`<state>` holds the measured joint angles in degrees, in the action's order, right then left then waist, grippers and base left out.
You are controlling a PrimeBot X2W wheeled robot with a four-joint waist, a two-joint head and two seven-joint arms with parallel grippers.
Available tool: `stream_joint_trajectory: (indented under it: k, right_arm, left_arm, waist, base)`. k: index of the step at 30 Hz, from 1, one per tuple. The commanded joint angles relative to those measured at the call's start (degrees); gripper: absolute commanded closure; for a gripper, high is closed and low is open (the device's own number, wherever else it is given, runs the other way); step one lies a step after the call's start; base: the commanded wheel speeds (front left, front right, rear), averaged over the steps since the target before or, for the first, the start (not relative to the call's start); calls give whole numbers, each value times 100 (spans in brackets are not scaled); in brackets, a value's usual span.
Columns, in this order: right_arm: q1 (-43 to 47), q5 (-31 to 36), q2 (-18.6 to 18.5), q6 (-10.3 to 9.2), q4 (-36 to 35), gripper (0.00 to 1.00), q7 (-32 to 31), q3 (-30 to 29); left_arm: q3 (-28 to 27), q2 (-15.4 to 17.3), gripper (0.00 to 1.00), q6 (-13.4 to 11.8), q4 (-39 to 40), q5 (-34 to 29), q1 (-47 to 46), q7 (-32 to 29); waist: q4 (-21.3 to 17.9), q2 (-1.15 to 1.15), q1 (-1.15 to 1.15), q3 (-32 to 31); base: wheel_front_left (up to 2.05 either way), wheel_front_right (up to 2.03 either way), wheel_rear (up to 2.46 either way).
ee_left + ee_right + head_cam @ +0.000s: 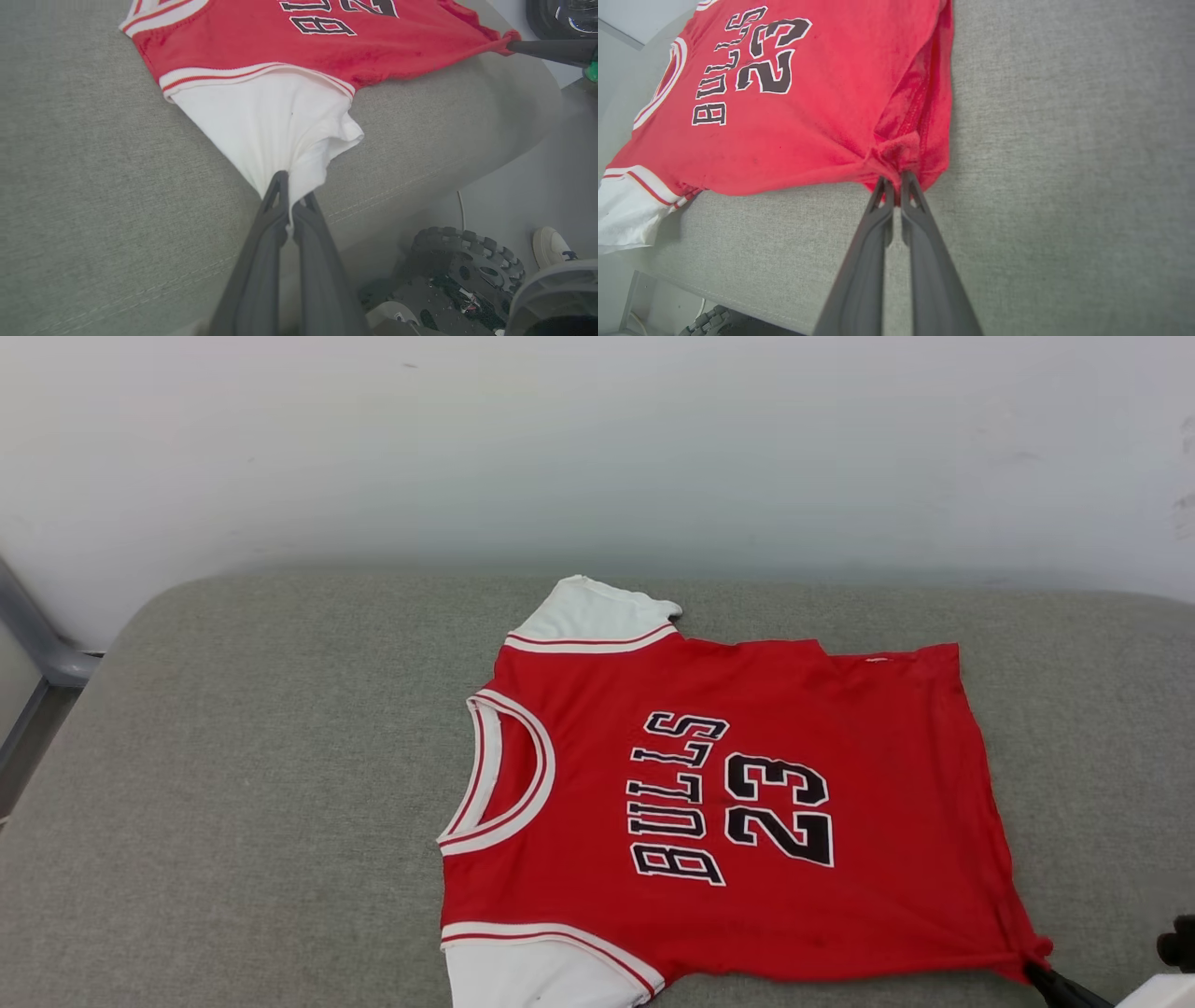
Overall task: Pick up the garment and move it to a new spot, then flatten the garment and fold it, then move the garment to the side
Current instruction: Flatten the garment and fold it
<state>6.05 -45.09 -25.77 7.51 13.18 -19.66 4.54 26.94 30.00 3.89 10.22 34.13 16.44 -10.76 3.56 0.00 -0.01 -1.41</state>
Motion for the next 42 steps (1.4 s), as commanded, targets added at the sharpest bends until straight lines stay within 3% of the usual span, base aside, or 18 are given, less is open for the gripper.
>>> stream_joint_trajectory:
  k: [1, 5, 12, 20, 32, 42]
  right_arm:
    - [159, -79, 77, -5, -164, 100, -53, -162]
    - [349, -343, 401, -5, -539, 100, -222, -605]
    - [231, -147, 724, -4, -1081, 100, -510, -999]
    - [-372, 186, 1048, -4, -1371, 100, -859, -1247]
    - [-1555, 892, 1235, -4, -829, 100, -1025, -1227]
    - [-2203, 1072, 1123, -4, -192, 100, -872, -914]
  left_arm:
    - [-79, 19, 100, -11, 95, 13, 25, 43]
    - [-265, -22, 100, -99, 204, -11, -183, 263]
    - [-656, -120, 100, -197, 293, -61, -672, 733]
    - [-779, -152, 100, -101, 96, -108, -1501, 773]
    - [-723, -287, 100, 53, -843, -244, -2959, 741]
    - [-634, -410, 100, 63, -1931, -435, -3794, 801]
  waist:
    - [-18, 0, 1, 10]
    - [-63, 0, 1, 52]
    - [-154, 0, 1, 262]
    - [-290, 0, 1, 692]
    - [-439, 0, 1, 1467]
    - [-466, 0, 1, 1827]
  base:
    - [0, 0, 0]
    - [0, 0, 0]
    - [0, 0, 0]
    - [0, 0, 0]
    - [0, 0, 0]
    - [0, 0, 0]
